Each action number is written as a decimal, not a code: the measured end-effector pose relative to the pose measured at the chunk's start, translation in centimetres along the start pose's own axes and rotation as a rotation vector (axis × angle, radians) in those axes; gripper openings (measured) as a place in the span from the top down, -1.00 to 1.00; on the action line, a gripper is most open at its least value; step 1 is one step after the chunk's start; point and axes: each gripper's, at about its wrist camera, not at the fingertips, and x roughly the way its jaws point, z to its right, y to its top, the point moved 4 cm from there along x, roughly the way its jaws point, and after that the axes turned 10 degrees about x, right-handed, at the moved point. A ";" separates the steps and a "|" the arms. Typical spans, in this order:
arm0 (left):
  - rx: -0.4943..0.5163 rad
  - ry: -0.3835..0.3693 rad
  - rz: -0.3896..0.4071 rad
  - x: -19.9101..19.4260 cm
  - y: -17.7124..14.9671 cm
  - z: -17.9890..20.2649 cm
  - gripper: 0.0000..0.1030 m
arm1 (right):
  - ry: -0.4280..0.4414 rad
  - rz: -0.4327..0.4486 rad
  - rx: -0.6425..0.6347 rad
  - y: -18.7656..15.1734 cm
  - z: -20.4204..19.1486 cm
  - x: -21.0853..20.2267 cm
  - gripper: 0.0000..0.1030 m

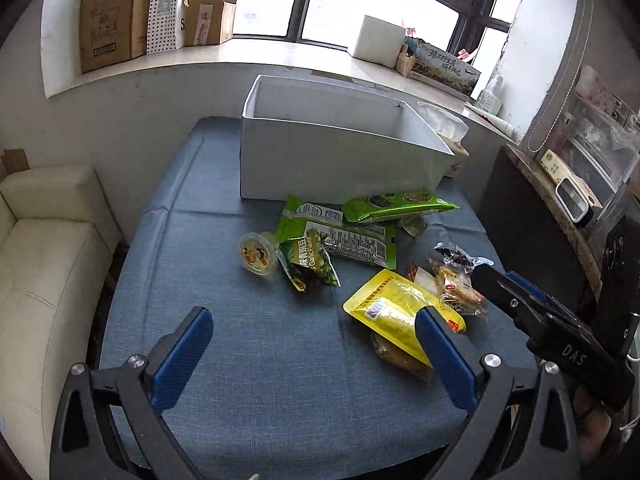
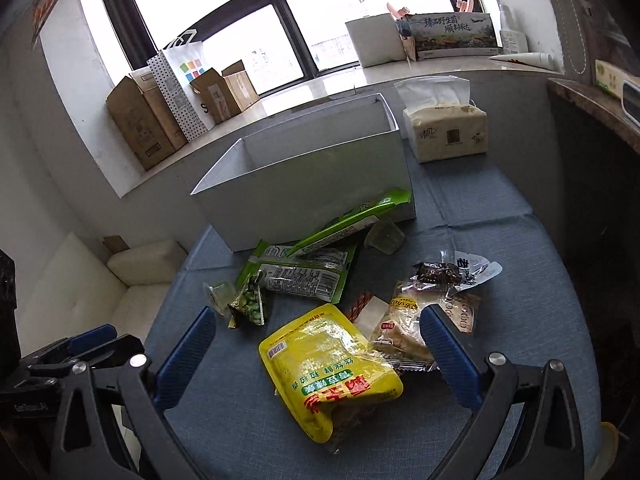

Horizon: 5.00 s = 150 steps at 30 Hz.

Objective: Organize snacks
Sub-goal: 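Grasp the green snack bag with right gripper while left gripper grasps green pea bag, then drop both green bags into the white box and open grippers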

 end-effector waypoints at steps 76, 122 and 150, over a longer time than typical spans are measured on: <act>-0.002 0.127 -0.242 14.8 2.3 0.6 0.05 | -0.051 0.202 -0.096 1.9 -0.4 -5.3 0.72; 0.132 0.177 0.027 16.0 23.8 -3.9 -1.00 | -0.137 0.051 -0.193 21.8 -3.8 14.1 -0.75; 0.142 0.000 0.093 2.9 8.8 -0.9 -1.00 | -0.015 0.075 -0.257 7.6 -2.2 -0.8 -1.00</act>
